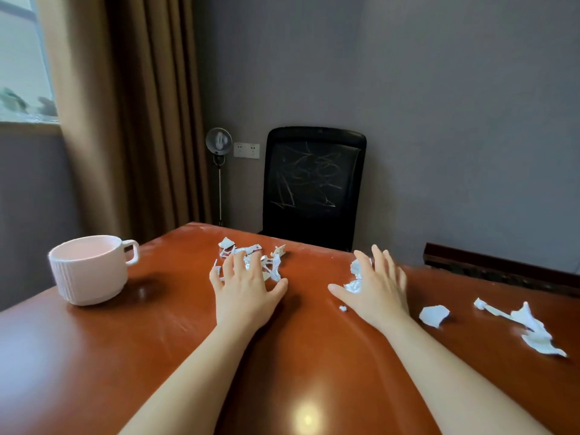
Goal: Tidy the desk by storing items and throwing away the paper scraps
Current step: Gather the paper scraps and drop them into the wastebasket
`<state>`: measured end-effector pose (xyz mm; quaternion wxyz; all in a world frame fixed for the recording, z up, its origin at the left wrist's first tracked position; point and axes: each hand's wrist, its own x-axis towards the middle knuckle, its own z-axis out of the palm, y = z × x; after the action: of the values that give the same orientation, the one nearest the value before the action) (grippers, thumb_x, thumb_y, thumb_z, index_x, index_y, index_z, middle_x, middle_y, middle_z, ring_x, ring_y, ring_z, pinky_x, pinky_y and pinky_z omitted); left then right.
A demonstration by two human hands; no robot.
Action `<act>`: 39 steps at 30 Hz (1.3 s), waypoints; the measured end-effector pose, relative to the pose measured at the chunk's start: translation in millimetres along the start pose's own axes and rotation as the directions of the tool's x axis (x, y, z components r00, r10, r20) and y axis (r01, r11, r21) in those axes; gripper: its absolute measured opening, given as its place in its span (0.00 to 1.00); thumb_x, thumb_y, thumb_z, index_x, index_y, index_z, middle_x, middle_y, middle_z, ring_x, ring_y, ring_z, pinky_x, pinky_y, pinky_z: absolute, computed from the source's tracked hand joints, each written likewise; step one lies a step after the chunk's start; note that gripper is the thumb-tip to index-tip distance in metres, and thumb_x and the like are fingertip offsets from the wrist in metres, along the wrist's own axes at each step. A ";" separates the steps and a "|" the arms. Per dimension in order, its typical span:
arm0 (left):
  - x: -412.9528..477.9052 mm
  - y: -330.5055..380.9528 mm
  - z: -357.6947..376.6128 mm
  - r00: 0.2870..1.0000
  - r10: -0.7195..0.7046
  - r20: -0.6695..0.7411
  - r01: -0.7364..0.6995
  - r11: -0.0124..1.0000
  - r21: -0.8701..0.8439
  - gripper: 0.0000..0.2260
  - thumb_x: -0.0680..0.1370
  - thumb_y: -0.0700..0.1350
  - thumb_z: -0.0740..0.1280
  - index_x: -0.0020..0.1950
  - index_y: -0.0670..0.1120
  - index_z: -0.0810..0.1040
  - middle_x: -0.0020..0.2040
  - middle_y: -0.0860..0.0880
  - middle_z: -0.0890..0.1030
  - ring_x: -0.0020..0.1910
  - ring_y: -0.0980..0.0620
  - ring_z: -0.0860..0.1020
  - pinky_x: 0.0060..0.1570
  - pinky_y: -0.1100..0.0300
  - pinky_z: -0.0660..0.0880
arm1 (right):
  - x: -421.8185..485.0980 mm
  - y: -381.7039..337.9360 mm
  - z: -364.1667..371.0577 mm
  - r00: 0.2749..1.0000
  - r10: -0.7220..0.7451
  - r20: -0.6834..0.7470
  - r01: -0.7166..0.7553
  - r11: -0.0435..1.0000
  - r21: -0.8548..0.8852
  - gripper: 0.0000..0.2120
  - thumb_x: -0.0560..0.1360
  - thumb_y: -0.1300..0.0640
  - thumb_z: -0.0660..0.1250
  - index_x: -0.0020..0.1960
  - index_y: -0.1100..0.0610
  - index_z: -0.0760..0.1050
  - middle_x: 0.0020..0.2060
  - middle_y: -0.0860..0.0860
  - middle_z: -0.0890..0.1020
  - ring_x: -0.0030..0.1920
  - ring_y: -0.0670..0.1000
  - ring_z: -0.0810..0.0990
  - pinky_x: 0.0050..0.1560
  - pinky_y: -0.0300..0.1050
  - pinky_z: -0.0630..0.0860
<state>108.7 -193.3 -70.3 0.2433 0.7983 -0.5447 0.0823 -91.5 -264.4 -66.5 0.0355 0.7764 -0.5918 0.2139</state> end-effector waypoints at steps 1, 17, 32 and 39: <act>6.8 -2.2 1.9 1.000 -0.003 -0.007 0.003 1.000 0.008 0.32 0.74 0.68 0.53 0.74 0.54 0.57 0.77 0.48 0.56 0.76 0.45 0.52 0.73 0.42 0.44 | 4.8 0.4 2.4 1.000 0.006 0.018 -0.006 1.000 0.017 0.41 0.70 0.29 0.58 0.76 0.47 0.51 0.77 0.52 0.49 0.77 0.56 0.46 0.74 0.57 0.48; 65.1 -1.1 30.8 0.957 0.240 0.162 -0.260 0.959 0.114 0.29 0.76 0.67 0.51 0.75 0.58 0.57 0.78 0.51 0.52 0.77 0.47 0.47 0.71 0.39 0.39 | 14.6 1.3 9.9 0.988 -0.060 0.142 0.040 0.989 0.140 0.30 0.73 0.33 0.58 0.70 0.46 0.64 0.69 0.46 0.69 0.69 0.49 0.67 0.70 0.51 0.61; 60.4 -3.8 28.7 0.969 0.232 0.089 -0.235 0.972 0.031 0.29 0.76 0.64 0.55 0.73 0.53 0.59 0.76 0.49 0.59 0.76 0.46 0.54 0.73 0.42 0.44 | 17.3 2.1 10.5 0.991 -0.021 0.130 0.014 0.998 0.054 0.36 0.71 0.30 0.56 0.74 0.45 0.56 0.75 0.48 0.59 0.76 0.52 0.53 0.74 0.54 0.51; 64.2 -2.5 28.6 0.953 0.204 0.224 -0.214 0.977 0.021 0.29 0.77 0.65 0.53 0.73 0.50 0.63 0.74 0.50 0.65 0.74 0.48 0.59 0.72 0.41 0.44 | 16.7 1.7 9.0 0.988 -0.081 0.134 0.061 0.988 0.145 0.27 0.73 0.34 0.60 0.68 0.45 0.65 0.65 0.45 0.70 0.65 0.48 0.68 0.63 0.46 0.65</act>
<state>132.3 -259.5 -70.4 0.1531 0.7459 -0.6475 0.0308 -87.0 -282.8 -68.8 -0.0531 0.8108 -0.5481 0.1986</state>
